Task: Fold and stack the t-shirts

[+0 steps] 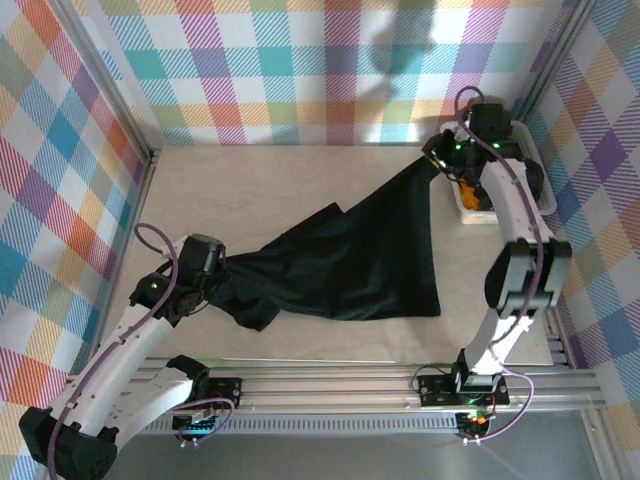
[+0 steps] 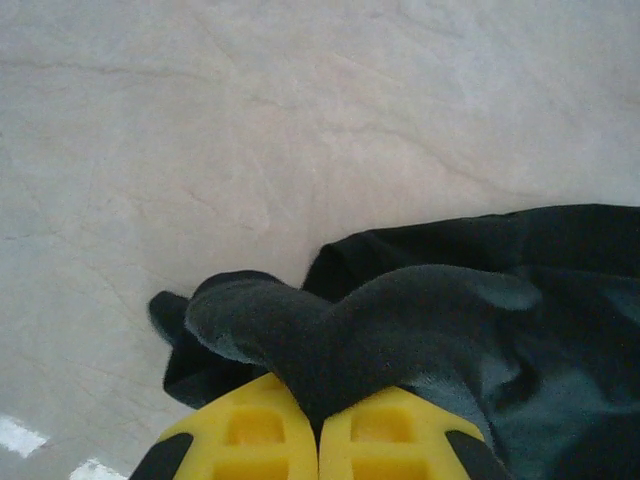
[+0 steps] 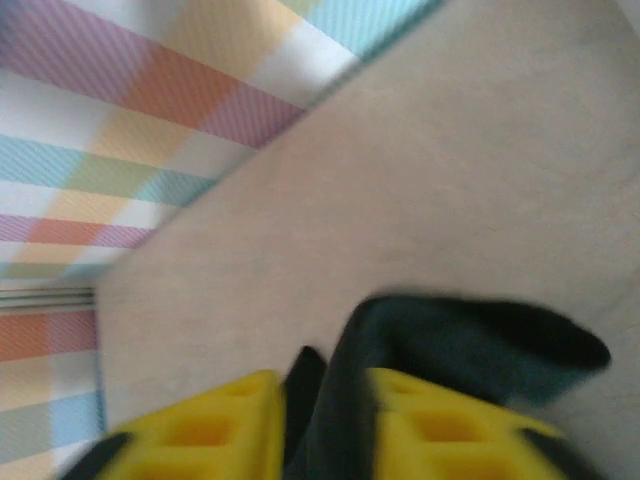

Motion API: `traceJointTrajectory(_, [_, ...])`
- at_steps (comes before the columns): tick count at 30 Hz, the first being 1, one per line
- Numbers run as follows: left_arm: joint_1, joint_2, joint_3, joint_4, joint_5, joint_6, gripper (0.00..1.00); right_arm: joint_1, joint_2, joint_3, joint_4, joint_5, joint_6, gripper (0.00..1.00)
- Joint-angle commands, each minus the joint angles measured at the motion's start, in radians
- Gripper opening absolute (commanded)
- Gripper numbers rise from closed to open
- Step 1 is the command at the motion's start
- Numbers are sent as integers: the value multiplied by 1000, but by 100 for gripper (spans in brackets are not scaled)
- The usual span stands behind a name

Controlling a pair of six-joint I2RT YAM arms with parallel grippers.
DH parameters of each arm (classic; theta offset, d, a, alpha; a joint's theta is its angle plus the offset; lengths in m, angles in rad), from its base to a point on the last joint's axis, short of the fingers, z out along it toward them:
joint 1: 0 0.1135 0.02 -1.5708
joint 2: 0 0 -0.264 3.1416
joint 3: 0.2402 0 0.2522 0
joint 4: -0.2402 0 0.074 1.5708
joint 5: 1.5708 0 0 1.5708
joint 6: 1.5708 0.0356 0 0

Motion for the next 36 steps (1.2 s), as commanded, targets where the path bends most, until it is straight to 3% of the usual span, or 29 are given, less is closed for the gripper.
traceJointTrajectory(1, [16,-9,34,23,37,36,0,-4,-83,-52,-58,49,-43,64])
traceJointTrajectory(4, [18,-32,13,19,65,38,0,-4,-252,-261,-52,109,-9,74])
traceJointTrajectory(7, [19,-58,-15,18,81,36,0,19,-444,-526,-85,153,74,64])
traceJointTrajectory(12, [19,-68,-25,20,107,42,0,147,-747,-945,-169,213,279,65])
traceJointTrajectory(15, [20,-60,-18,25,116,48,0,203,-855,-1104,-164,219,379,64])
traceJointTrajectory(22, [20,-36,-6,48,138,44,0,205,-766,-1210,-70,192,418,60])
traceJointTrajectory(36, [21,-34,-7,60,153,46,0,211,-663,-1226,-26,232,443,59])
